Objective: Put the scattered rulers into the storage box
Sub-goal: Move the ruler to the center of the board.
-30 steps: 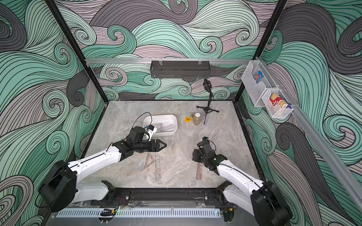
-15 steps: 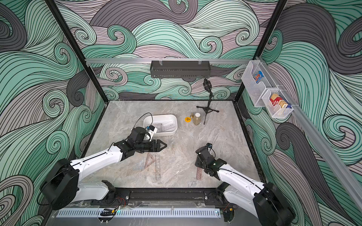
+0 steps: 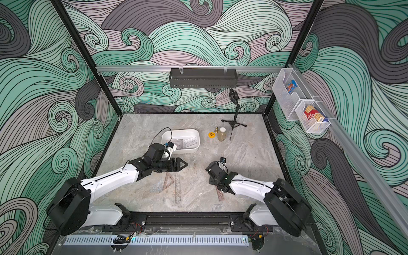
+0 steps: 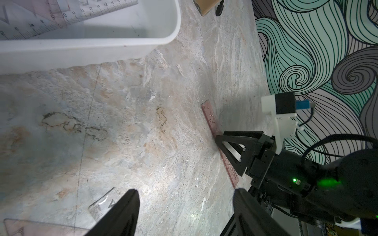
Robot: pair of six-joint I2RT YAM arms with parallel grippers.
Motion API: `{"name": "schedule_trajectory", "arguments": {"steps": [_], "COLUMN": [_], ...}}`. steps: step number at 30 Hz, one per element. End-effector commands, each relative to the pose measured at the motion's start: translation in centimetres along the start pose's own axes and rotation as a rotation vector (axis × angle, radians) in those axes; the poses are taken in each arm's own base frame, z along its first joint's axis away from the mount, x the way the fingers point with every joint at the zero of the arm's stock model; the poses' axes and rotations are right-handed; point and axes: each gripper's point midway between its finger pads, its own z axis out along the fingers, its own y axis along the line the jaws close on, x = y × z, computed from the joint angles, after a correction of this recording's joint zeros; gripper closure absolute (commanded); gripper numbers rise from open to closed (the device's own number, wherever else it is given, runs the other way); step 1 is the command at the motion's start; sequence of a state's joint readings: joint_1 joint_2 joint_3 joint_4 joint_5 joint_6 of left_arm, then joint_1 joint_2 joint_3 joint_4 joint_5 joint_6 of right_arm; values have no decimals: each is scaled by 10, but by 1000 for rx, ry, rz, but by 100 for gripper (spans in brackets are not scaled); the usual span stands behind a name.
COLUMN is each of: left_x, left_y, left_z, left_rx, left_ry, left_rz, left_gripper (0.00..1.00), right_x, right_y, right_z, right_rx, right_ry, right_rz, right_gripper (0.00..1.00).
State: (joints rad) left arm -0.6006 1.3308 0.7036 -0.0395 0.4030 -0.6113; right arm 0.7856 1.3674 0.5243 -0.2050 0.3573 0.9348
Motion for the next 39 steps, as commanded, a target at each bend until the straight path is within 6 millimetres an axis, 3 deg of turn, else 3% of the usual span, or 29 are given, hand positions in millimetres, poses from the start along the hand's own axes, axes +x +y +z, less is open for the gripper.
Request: {"name": "schedule_trajectory", "arguments": {"steps": [1,6,10,14,18,23,30,39], "left_x": [1,0,2,3,5,5,5,8], "left_y": [5,5,4,2,0,2,4,6], "left_z": [-5,-6,-6,-5,-4,-3,-3,1], "left_rx": [-15,-11,1,19,34,26,22,23], "left_ry": [-7,-8,-5,2,7,7,1,13], "left_rz": [15,12,10,13,13,11,2,-5], "left_gripper": [24,24,24,24,24,24,25,33], "right_x": [19,3,1,18,49,75,75,68], "right_y": [14,48,40,20,5,-1,19,53], "right_z": [10,3,-11,-24,-29,-30,-35,-22], "right_rx": [-13,-101,-173,-245,-299,-374,-487,-552], "right_ry": [99,96,111,148,215,263,253,270], "right_rz": [-24,-68,-78,-53,-49,-32,-43,-78], "right_gripper": [56,54,50,46,45,48,51,54]}}
